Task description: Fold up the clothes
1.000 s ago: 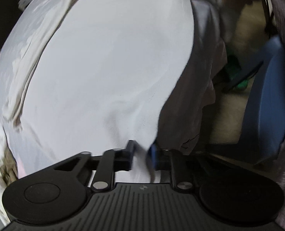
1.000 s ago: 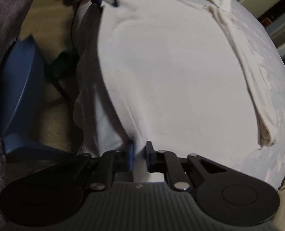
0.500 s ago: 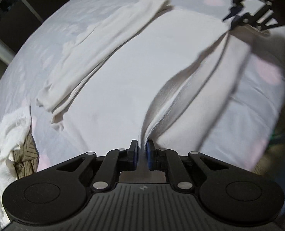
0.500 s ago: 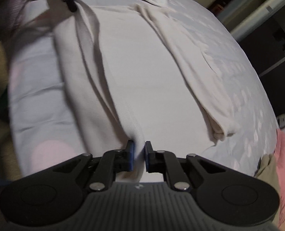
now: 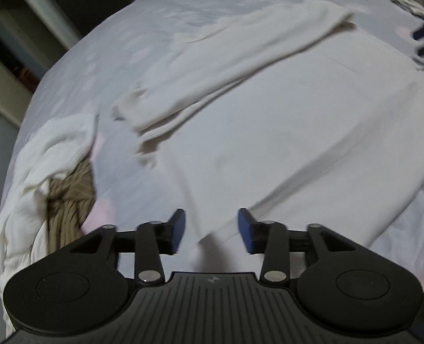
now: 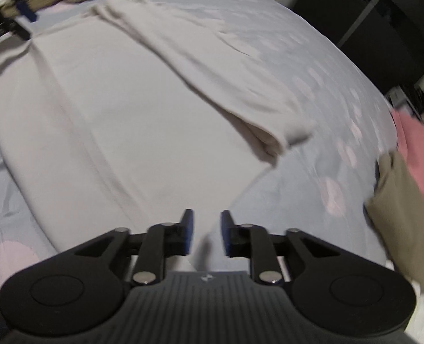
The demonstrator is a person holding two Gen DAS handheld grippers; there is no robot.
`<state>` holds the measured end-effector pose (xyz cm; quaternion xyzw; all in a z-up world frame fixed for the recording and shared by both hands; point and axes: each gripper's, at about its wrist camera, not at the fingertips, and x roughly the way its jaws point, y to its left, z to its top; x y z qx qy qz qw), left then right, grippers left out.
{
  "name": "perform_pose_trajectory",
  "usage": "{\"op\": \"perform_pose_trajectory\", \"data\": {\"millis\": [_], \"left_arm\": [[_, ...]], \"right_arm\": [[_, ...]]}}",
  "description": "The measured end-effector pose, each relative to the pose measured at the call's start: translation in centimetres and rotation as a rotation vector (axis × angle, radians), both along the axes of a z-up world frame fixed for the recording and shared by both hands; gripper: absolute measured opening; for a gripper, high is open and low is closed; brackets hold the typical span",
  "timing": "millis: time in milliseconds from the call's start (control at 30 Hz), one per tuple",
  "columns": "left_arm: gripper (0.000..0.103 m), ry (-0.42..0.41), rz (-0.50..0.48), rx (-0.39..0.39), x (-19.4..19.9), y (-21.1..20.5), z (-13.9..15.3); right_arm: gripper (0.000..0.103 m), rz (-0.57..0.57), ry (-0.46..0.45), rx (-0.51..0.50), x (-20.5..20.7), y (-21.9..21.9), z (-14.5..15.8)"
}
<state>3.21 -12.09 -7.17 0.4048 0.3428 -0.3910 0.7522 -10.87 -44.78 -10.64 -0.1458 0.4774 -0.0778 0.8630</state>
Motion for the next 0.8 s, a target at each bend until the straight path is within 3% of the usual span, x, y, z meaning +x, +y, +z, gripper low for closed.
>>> {"op": "perform_pose_trajectory", "data": {"millis": [200,400,633,733,800], "left_arm": [[0.050,0.094,0.055,-0.025,0.3,2.5,0.3],[0.050,0.169,0.107,-0.068,1.0,3.9,-0.6],[0.048,0.242,0.220,-0.102,2.9,3.6,-1.4],[0.031,0.250,0.235,-0.089,3.0,3.4,-1.7],[0.026,0.237,0.236,-0.092,2.8,3.4,-1.5]], "right_arm": [[0.049,-0.080,0.008,0.128,-1.8,-1.9,1.2],[0.049,-0.197,0.050,0.291,-2.8,-2.8,-0.3],[0.049,-0.220,0.089,0.410,-2.9,-2.9,-1.6],[0.041,-0.202,0.104,0.403,-2.9,-2.3,-1.9],[0.013,-0.178,0.102,0.385,-3.0,-1.8,-1.6]]}}
